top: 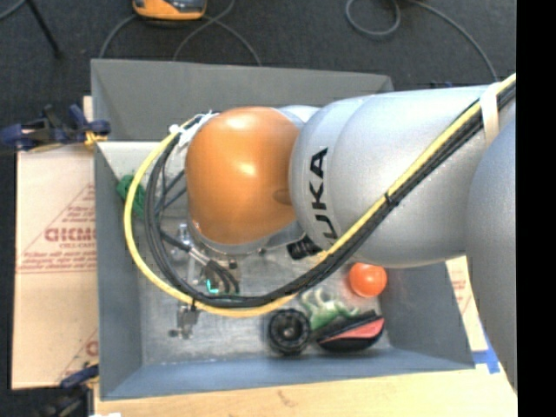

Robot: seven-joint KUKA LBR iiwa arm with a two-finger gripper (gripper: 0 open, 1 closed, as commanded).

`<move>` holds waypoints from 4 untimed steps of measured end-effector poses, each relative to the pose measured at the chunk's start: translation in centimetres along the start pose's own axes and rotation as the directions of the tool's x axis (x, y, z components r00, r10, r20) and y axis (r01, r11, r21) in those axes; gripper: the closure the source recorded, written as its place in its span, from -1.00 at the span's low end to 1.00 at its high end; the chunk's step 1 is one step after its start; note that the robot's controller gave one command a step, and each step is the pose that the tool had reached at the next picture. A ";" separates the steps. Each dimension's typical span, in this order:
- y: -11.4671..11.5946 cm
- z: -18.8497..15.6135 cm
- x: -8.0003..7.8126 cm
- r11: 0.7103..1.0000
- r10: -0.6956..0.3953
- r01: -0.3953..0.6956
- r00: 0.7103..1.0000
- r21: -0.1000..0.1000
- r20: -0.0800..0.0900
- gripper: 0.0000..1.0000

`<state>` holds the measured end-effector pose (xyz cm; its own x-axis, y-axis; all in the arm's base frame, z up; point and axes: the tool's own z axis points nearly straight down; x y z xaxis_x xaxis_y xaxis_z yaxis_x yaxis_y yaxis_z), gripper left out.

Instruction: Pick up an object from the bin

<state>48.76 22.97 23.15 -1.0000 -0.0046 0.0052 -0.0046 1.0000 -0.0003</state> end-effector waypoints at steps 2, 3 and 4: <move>-1.2 1.7 -0.8 0.996 0.093 -0.093 0.996 -0.006 0.013 -1.00; -2.7 4.3 -1.3 0.978 0.208 -0.208 0.978 0.000 0.003 -1.00; -6.6 6.1 -2.2 0.995 -0.096 0.096 0.995 -0.001 0.008 -1.00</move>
Offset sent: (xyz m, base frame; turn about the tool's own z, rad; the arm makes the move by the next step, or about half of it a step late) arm 0.0213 -0.0507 -0.0940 0.3747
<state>50.93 16.39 17.07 -0.9949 -0.1008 -0.0028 -0.1008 0.9949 0.0008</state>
